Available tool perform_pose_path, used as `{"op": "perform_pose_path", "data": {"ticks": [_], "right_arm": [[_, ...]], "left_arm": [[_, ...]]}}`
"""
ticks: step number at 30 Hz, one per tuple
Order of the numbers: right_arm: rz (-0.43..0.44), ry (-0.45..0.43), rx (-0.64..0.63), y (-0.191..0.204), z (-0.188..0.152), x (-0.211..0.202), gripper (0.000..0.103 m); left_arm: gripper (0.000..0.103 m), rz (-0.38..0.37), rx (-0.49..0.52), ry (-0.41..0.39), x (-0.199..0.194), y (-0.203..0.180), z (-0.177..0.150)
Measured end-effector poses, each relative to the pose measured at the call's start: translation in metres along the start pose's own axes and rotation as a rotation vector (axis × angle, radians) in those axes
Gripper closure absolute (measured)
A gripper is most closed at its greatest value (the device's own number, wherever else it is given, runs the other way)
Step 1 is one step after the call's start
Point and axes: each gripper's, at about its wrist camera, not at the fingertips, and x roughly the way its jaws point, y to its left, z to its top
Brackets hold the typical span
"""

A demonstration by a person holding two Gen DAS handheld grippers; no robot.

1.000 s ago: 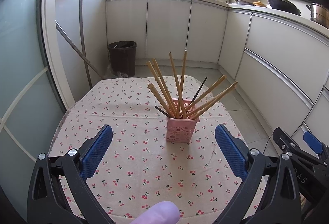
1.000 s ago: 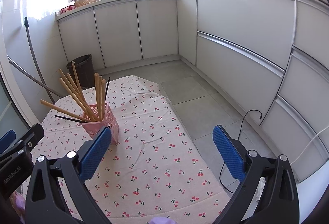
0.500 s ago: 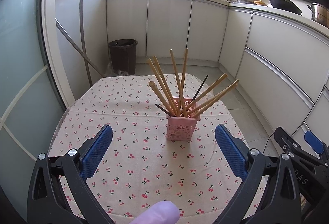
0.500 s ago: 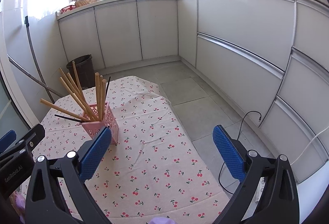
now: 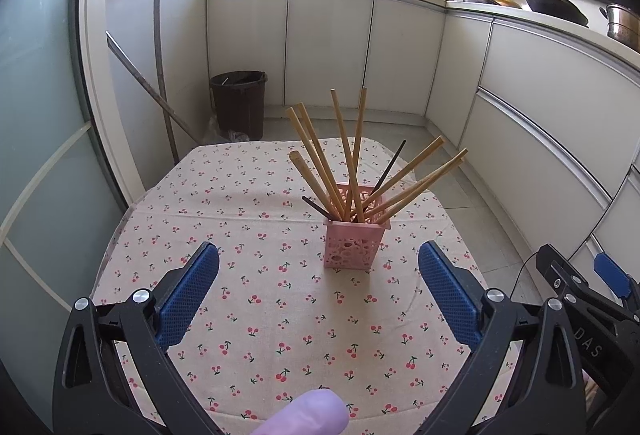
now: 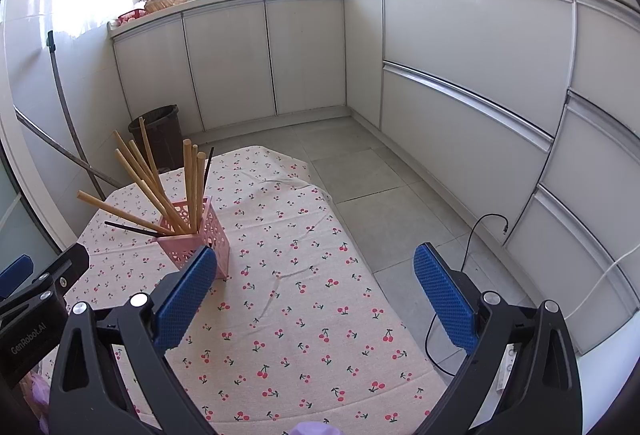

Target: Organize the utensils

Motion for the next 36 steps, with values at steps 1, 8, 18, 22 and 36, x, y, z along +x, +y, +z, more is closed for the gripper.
{"op": "perform_pose_path", "data": {"ticks": [1,8,18,22,36], "right_arm": [[0.0,0.0,0.0,-0.0005,0.0001,0.0007,0.007],[0.001,0.004,-0.007,-0.0011,0.0,0.0016,0.007],[0.004,0.007,-0.008,-0.0025,0.001,0.002,0.007],[0.005,0.011,-0.009,-0.0027,0.0005,0.0042,0.007],[0.008,0.023,-0.009,-0.0012,-0.0006,0.0055,0.007]], "left_arm": [[0.007,-0.001,-0.001,0.001,0.0005,0.0,0.0002],[0.007,-0.001,-0.002,0.003,0.0008,-0.0001,-0.0004],[0.007,0.002,-0.001,0.009,0.002,0.0008,-0.0013],[0.007,0.001,0.007,0.017,0.0034,-0.0007,-0.0021],[0.007,0.016,-0.002,0.024,0.0051,0.0016,-0.0016]]}}
